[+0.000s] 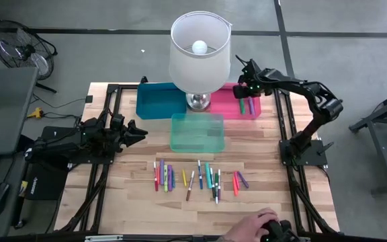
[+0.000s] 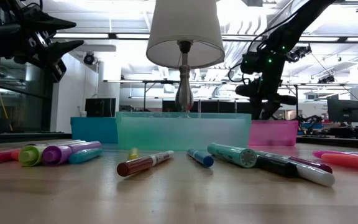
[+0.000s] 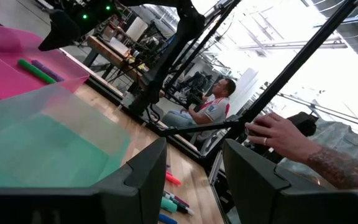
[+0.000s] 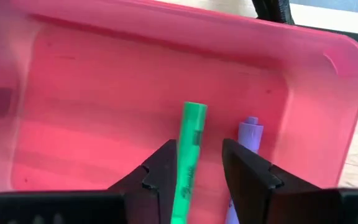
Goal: Pick & Place Markers
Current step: Put the light blue highlighter pen into the red bin
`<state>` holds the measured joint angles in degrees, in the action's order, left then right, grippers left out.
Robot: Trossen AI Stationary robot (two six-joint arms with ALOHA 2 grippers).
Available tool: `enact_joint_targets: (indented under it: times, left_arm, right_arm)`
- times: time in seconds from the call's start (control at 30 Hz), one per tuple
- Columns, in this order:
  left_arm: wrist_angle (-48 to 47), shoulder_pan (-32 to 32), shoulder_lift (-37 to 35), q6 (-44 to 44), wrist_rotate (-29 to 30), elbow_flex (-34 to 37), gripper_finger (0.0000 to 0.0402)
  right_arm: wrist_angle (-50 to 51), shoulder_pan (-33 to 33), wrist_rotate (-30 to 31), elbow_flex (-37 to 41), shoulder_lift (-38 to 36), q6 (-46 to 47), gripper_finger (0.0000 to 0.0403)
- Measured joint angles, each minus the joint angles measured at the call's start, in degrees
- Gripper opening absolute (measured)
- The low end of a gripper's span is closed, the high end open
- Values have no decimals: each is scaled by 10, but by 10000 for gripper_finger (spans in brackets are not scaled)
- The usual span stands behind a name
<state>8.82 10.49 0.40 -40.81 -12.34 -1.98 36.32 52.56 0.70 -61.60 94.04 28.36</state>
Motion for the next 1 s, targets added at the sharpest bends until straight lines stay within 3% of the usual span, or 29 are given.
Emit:
enact_joint_targets:
  times: [0.3, 0.5, 0.77, 1.0]
  left_arm:
    - [0, 0, 0, 0, -2, 0, 156]
    - [0, 0, 0, 0, -2, 0, 156]
    - [0, 0, 0, 0, -1, 0, 156]
    - [0, 0, 0, 0, -1, 0, 156]
  right_arm:
    - [18, 2, -7, 0, -42, -2, 162]
    - [99, -18, -2, 0, -103, -2, 169]
    - [218, -95, 32, 0, -186, 61, 167]
    - [290, -203, 34, 0, -222, 169, 166]
